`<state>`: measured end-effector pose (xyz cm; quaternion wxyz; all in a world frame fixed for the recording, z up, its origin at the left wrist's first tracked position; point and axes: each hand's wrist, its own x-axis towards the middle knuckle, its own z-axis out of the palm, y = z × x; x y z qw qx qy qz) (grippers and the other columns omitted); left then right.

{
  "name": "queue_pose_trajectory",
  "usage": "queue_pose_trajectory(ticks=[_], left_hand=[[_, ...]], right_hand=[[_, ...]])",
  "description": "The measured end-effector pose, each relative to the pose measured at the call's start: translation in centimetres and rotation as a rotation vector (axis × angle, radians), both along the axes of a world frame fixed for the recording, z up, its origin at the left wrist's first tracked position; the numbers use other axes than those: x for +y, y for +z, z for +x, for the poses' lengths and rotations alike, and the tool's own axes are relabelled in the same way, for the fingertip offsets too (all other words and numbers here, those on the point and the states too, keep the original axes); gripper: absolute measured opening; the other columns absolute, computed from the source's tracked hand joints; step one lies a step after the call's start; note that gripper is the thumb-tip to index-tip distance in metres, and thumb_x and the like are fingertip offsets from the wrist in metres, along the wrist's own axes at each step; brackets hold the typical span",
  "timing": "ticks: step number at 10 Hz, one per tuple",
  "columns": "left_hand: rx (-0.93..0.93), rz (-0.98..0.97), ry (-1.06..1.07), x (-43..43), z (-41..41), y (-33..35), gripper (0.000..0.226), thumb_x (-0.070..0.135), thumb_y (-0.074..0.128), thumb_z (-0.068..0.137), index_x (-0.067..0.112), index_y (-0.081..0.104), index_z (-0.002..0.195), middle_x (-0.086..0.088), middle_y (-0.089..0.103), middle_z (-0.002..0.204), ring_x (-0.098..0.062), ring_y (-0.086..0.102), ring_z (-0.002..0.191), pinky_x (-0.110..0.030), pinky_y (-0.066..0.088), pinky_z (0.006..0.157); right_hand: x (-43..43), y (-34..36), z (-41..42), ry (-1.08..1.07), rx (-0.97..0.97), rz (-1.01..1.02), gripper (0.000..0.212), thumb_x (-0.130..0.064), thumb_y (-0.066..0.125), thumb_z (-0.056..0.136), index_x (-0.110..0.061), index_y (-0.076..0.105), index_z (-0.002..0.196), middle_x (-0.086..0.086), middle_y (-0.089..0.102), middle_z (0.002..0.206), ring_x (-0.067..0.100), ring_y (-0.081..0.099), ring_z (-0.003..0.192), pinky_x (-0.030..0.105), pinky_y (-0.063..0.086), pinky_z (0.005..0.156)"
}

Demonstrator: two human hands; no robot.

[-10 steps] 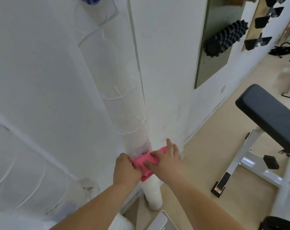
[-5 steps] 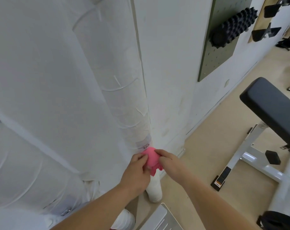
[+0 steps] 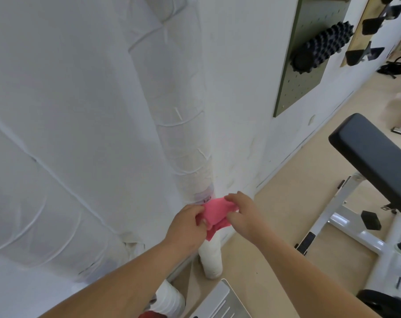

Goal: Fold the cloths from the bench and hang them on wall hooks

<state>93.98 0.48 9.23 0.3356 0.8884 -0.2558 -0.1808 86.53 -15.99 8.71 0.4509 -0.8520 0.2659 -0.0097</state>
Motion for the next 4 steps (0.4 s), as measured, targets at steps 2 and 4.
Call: queue_pose_trajectory(ticks=[2,4], left_hand=[[-0.056,-0.029,0.019,0.9,-0.5,2.2,0.026,0.011,0.056,0.098,0.019,0.068,0.120,0.006,0.062,0.115,-0.011,0.059,0.102,-0.012,0.042,0.081],[-0.041,-0.087,0.045,2.3,-0.9,5.0,0.033,0.016,0.059,0.097,0.024,0.067,0.128,0.007,0.063,0.130,-0.012,0.059,0.119,-0.024,0.045,0.102]], right_hand=[[1.0,2.5,-0.9,0.006,-0.081,-0.122,0.034,0.000,0.054,0.082,0.005,0.068,0.113,0.020,0.069,0.118,0.034,0.056,0.118,0.048,0.048,0.098],[2.0,4.5,-1.4,-0.035,-0.087,-0.058,0.048,-0.010,0.047,0.094,-0.021,0.059,0.140,-0.004,0.060,0.142,0.016,0.056,0.129,0.032,0.046,0.107]])
